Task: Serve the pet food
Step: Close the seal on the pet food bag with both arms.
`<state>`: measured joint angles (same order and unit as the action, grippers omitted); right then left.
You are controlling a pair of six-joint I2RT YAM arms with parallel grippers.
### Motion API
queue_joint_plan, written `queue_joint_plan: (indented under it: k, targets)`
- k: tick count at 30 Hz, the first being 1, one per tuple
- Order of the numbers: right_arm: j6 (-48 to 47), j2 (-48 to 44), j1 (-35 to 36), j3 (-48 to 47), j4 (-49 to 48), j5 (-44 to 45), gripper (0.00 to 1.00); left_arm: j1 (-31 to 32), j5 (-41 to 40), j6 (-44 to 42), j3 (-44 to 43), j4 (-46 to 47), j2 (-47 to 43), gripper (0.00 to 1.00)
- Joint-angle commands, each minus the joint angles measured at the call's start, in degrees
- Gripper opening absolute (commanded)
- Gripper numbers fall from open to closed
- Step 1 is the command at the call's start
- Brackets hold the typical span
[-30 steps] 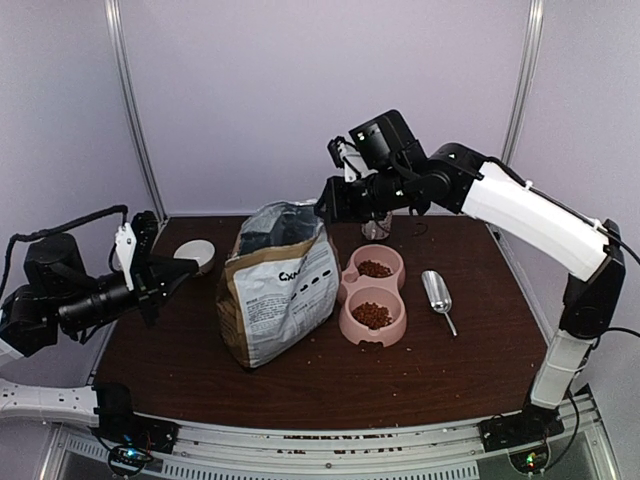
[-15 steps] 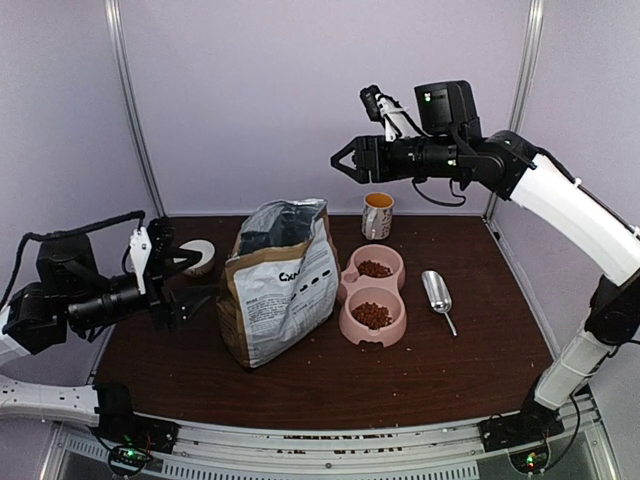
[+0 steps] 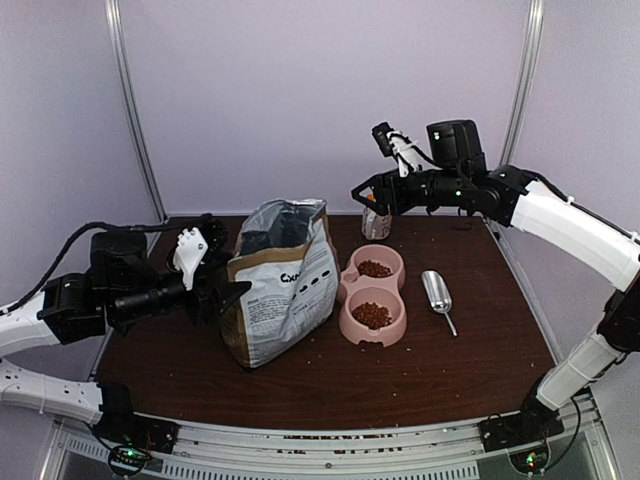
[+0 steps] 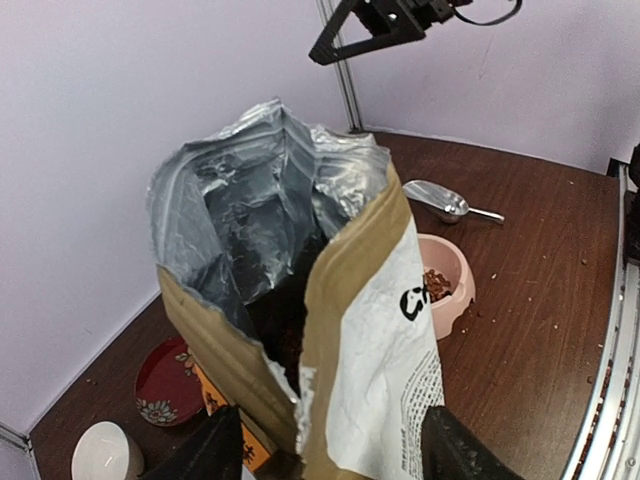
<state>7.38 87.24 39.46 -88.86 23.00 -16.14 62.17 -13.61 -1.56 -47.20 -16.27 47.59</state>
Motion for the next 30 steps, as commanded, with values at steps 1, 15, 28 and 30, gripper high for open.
queue_joint_plan:
  k: [1, 15, 28, 30]
  targets:
    - [-11.48, -3.78, -0.25, 5.67, -7.20, -7.26, 0.57, -0.59, -4.09, -0.97, -1.73, 6.14, 0.16, 0.59]
    - [-37.85, -1.72, -3.03, 7.47, -3.60, -26.02, 0.57, -0.74, -4.18, -2.26, -2.37, 4.99, 3.05, 0.00]
    - [-53.43, 5.15, -3.42, -0.66, 1.64, -28.19, 0.75, -0.82, 5.49, -3.35, -6.84, -4.34, -2.30, 0.00]
    - [-55.41, 6.06, -3.50, -1.34, 1.14, -28.93, 0.79, -0.82, 5.81, -2.98, -6.49, -3.70, -2.39, 0.00]
